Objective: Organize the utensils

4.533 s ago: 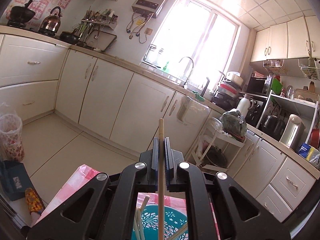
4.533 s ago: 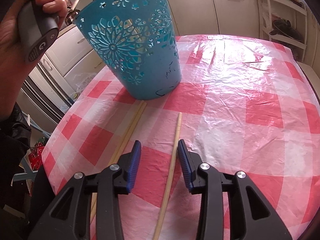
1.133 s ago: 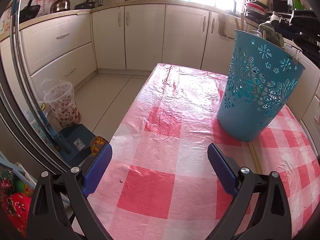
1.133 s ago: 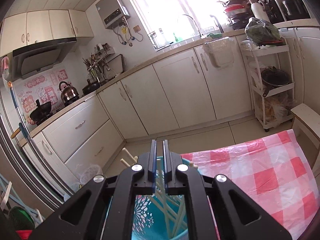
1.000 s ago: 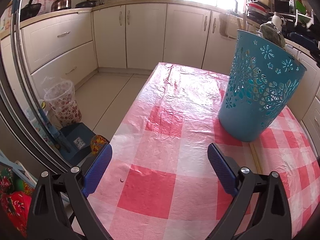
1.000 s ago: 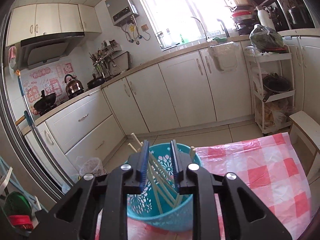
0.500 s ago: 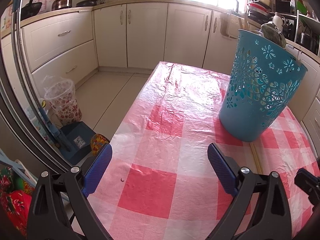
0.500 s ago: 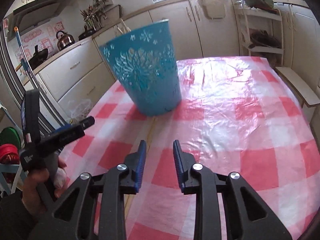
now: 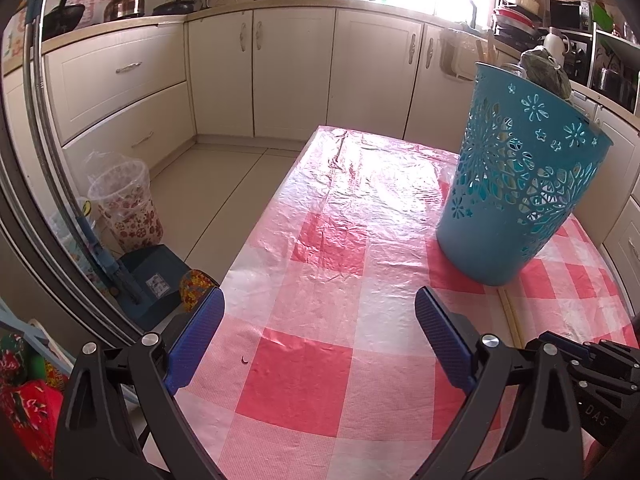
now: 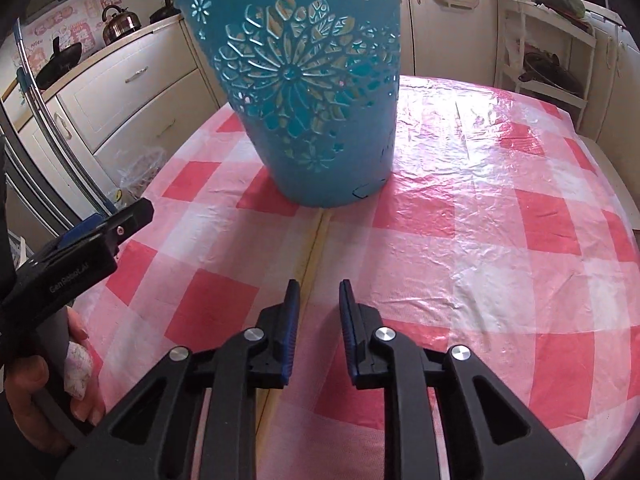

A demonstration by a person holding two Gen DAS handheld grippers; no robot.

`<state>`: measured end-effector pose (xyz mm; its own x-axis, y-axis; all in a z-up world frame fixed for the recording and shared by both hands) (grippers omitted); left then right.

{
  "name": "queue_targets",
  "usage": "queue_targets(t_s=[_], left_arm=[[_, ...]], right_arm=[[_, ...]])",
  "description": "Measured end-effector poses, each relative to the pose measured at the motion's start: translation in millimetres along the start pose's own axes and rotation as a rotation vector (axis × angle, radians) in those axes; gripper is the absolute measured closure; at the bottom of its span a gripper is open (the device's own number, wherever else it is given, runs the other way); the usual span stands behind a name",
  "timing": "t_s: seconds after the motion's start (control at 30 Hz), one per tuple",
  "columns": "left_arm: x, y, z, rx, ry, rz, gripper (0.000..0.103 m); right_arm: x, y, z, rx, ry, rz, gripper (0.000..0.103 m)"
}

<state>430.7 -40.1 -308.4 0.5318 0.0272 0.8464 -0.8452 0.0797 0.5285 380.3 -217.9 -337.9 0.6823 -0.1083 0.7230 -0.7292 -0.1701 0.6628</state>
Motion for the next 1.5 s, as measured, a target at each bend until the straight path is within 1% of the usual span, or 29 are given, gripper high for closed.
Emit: queue_targets(t_s=[0.17,0.23,0.27,0.3,0.33,0.57,0.6,0.67,0.73,0.77,0.8,0.87,0.97,1.0,1.07,1.13,1.17,1.23,1.27,1.3,1.33,1.37,1.4,1.43,1.5], left_arm=[[0.4,0.7,1.8,0.002,-0.004,0.002,0.011],[0.7,1.0,2.1,0.002,-0.005,0.003,0.011],[0.7,1.2,2.1,0.002,-0.005,0.003,0.011],[0.7,1.0,1.9,0.002,-0.004,0.003,0.011],[0.5,1.0,2.1,0.003,-0.004,0.001,0.011],[0.3,1.2,3.5,0.012,-0.016,-0.004,0.011],[1.1,2.2,4.5,0.014,-0.020,-0.001,0.011],[0.9,5.6,10.2,-0.010,-0.018,-0.011,0.011],[-5.3,8.7,25.9,-0.071,0.005,-0.053,0.011],[-9.8,11.0,39.4,-0.107,0.000,-0.075,0.011],[-13.2,12.6,51.7,-0.128,-0.020,-0.088,0.011],[-19.0,14.4,78.7,-0.144,-0.090,-0.106,0.011],[-25.1,11.2,107.9,-0.136,-0.174,-0.128,0.011],[-27.2,8.7,114.5,-0.137,-0.182,-0.143,0.014],[-30.9,2.8,123.7,-0.136,-0.182,-0.177,0.022],[-35.2,-3.8,129.6,-0.135,-0.185,-0.211,0.035],[-37.5,-6.6,132.7,-0.133,-0.190,-0.226,0.037],[-42.1,-9.6,140.1,-0.139,-0.208,-0.249,0.048],[-41.8,-9.2,142.2,-0.133,-0.219,-0.243,0.051],[-41.5,-8.4,144.0,-0.141,-0.215,-0.243,0.061],[-40.3,-7.3,145.7,-0.141,-0.209,-0.244,0.075],[-39.8,-6.2,145.2,-0.137,-0.202,-0.244,0.082],[-39.7,-5.1,143.6,-0.136,-0.188,-0.245,0.092],[-40.2,-3.4,140.9,-0.138,-0.167,-0.244,0.097],[-40.9,0.2,130.3,-0.142,-0.120,-0.235,0.098]], right_arm=[[-0.6,-2.7,-4.9,-0.022,0.052,-0.010,0.083],[-1.0,-1.6,-5.0,-0.028,0.063,-0.012,0.088],[-1.3,-0.7,-3.1,-0.027,0.060,-0.014,0.092],[-1.9,0.7,-0.2,-0.027,0.055,-0.018,0.094],[-2.2,3.1,3.4,-0.031,0.054,-0.019,0.094],[-14.1,34.9,53.8,-0.093,0.022,-0.003,0.095],[-15.0,38.5,61.2,-0.096,0.008,0.002,0.095],[-17.2,44.2,73.1,-0.083,-0.024,0.019,0.097],[-17.4,46.4,76.7,-0.063,-0.054,0.033,0.097],[-16.0,46.2,76.2,-0.061,-0.060,0.034,0.097],[-14.4,45.3,75.4,-0.057,-0.065,0.035,0.096],[-13.3,45.3,75.8,-0.041,-0.081,0.038,0.096],[-13.6,46.3,79.3,-0.008,-0.122,0.043,0.096],[-13.5,46.1,80.5,-0.002,-0.129,0.044,0.096],[-14.1,46.7,80.2,0.006,-0.132,0.046,0.095],[-14.4,46.8,79.4,0.011,-0.130,0.045,0.094],[-15.2,47.8,79.8,0.014,-0.131,0.045,0.093],[-14.3,47.3,79.6,0.024,-0.136,0.044,0.089],[-14.0,47.1,78.8,0.028,-0.135,0.043,0.087],[-14.4,47.3,77.9,0.029,-0.132,0.043,0.086],[-14.3,47.3,77.0,0.029,-0.127,0.043,0.085],[-14.4,47.3,75.9,0.029,-0.124,0.041,0.084],[-14.8,47.9,75.3,0.028,-0.122,0.040,0.083],[-14.8,48.2,74.8,0.028,-0.121,0.038,0.082],[-15.2,48.4,73.6,0.032,-0.121,0.035,0.079]])
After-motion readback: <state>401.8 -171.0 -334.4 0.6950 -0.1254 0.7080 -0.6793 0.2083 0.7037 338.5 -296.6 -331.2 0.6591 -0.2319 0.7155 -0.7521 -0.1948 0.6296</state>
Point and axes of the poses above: each gripper's, at about its wrist camera, not at the fingertips, and y roughly against the way its jaws point, z to its right, x to its top, the point moved 8 cm from there along -y, roughly the way its jaws point, and after that the axes turned 10 degrees about z, right-handed, at the moved point
